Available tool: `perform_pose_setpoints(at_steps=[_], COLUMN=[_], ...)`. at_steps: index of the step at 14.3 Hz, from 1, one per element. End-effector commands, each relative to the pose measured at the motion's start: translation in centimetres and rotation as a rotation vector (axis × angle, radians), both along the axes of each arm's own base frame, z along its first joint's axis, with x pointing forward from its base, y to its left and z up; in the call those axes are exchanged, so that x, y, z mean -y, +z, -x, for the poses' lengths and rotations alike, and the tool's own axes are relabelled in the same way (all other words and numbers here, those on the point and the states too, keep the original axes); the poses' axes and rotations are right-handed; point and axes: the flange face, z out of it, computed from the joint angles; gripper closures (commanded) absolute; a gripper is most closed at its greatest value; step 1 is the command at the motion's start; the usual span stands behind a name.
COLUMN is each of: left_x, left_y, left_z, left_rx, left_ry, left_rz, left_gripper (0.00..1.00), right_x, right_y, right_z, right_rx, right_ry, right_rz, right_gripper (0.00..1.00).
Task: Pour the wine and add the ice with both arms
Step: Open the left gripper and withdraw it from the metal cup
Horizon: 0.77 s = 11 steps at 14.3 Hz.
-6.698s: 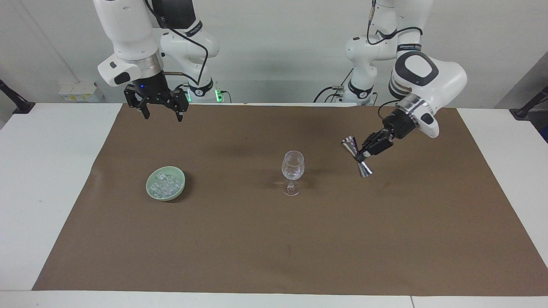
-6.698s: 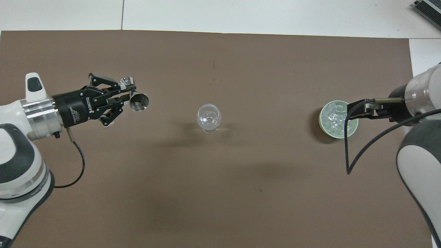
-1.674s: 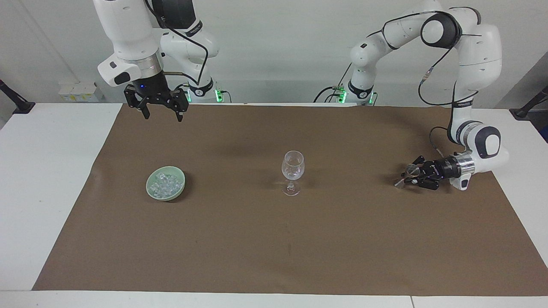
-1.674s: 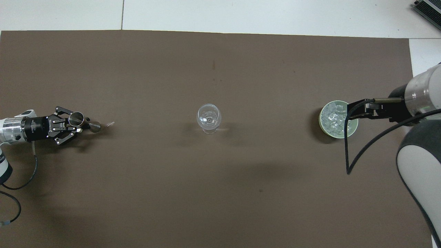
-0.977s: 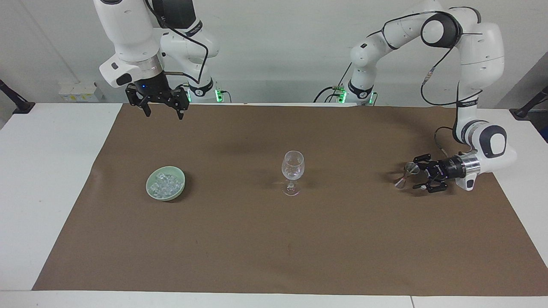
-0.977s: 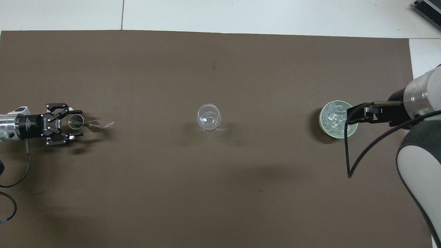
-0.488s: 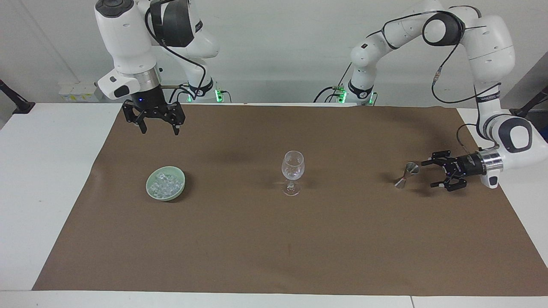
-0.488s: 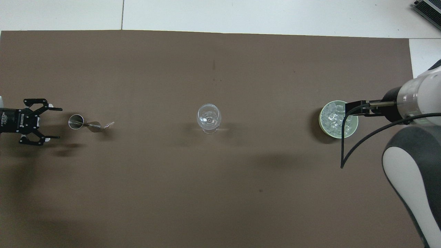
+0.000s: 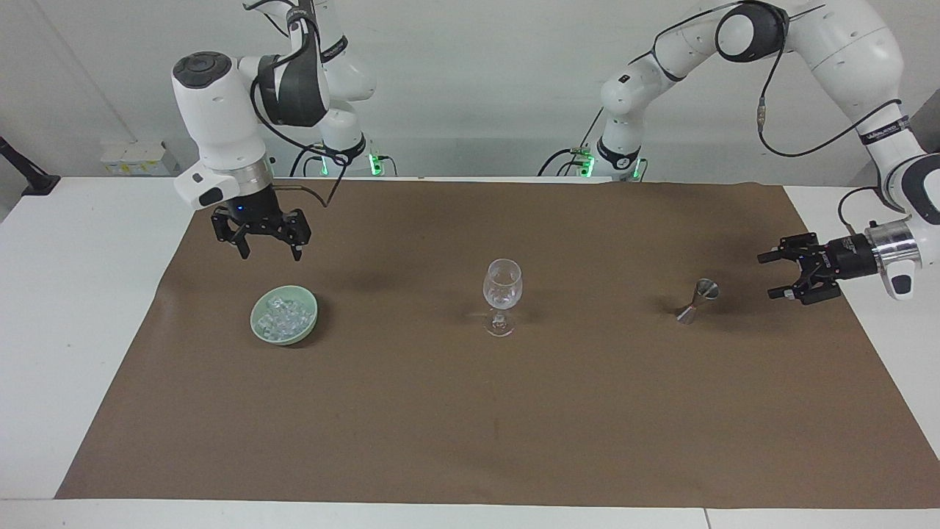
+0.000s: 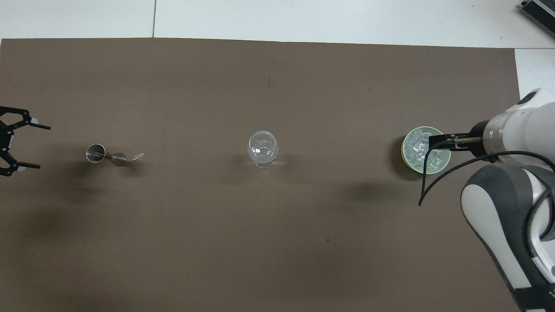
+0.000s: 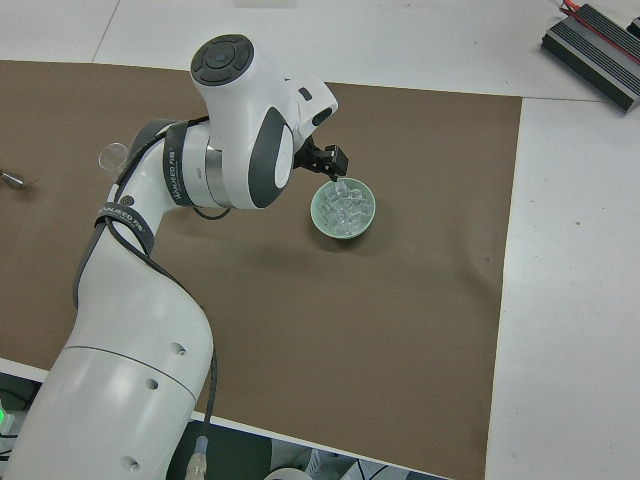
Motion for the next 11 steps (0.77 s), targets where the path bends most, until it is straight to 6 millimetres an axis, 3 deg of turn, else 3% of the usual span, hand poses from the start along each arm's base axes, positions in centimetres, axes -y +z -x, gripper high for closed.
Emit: perform_pose_setpoints(at_steps=[1,3,7,9,11], left_x=[2.9,5.5,9.0,11.9,14.7], left_y=[4.7,8.6,14.7,17.8,21.1], left_z=[0.0,-0.1,0.2,1.0,2.4], left_rx=[0.039,0.088,0.161,0.202,0.248], left_ry=[-0.082,-0.143,-0.225,-0.277,-0.32], left_rz=[-0.108,-0.204,-0.296,-0.364,-0.437], left_gripper=[0.0,0.0,0.0,0.0,0.0], right_x=[1.7,3.5,3.6,3.6,3.7], right_y=[-2.9,-5.3,-8.5,-10.7,-12.1], right_z=[0.0,-0.9,-2.5,-3.4,-3.7], right_rx=[-0.004,0.04,0.076,0.088,0.086], right_ry=[0.016,0.026,0.041,0.046,0.045], right_rz=[-0.013,-0.013,-0.021,-0.029,-0.035], right_gripper=[0.0,0.0,0.0,0.0,0.08])
